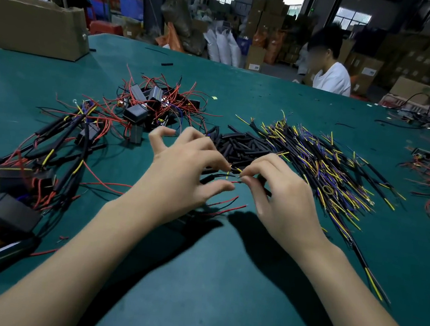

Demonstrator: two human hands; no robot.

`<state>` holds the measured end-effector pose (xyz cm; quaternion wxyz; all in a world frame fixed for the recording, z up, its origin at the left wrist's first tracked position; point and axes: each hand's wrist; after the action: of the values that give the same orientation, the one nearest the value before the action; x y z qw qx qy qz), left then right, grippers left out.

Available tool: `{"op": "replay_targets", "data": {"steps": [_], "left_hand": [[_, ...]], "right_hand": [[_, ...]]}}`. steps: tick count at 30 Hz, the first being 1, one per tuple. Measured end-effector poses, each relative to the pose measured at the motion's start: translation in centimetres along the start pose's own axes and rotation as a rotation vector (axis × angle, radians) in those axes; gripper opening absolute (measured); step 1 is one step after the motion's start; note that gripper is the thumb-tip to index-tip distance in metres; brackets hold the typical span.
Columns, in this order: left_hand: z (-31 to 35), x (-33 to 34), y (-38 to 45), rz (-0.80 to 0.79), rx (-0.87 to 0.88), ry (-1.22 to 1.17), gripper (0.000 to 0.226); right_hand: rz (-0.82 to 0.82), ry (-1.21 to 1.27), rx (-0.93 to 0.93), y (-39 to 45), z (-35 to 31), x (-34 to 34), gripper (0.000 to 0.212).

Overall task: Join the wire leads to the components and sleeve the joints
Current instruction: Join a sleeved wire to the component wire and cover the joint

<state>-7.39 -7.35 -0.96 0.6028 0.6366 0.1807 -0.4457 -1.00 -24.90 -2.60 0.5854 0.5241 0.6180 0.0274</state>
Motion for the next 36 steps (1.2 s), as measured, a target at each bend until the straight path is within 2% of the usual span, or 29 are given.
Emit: {"op": "replay_targets", "data": {"steps": [3,6,9,14,19,24,29,36], "left_hand": [[-1.5,-1.4,-0.1,-0.112,-0.133,-0.117,0.03],[-2.1,-2.1,-0.3,-0.187,-0.213,-0.304,0.017],[-1.9,-1.8,-0.1,-0.127,-0.196,-0.36,0.005],[-1.1,-0.4,-0.1,-0.013,-0.172,-0.412,0.004],[-0.7,0.4,-0.1,0.132,-0.138,-0.459,0.005],[0.2,1.0,-0.1,0.217,-0.067,-0.461,0.01],[1.1,1.4,-0.2,0.274,-0.041,-0.468,0.011],[0.6,0.7,-0.2,0.206,0.045,-0.279,0.007]], "right_hand": [[-0.058,0.196,0.087,0.0,0.8,0.0,0.005],[-0.088,0.274,0.156,0.0,1.1,0.1,0.009],[-0.101,0.389,0.288,0.1,1.3,0.2,0.016],[-0.065,0.488,0.41,0.2,1.4,-0.2,0.02],[-0.031,0.403,0.314,0.2,0.8,-0.6,0.018],[-0.014,0.32,0.179,0.4,0.3,-0.9,0.014],[-0.011,0.308,0.144,0.5,0.1,-1.0,0.009],[-0.049,0.324,0.138,0.4,0.1,-1.0,0.008]]}}
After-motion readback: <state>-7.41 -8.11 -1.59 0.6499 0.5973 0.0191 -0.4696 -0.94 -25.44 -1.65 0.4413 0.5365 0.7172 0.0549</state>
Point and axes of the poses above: each hand's wrist, its own y-axis towards the middle knuckle, its own x-axis out of the palm, z = x × y, and after that the axes turned 10 degrees about x, right-handed
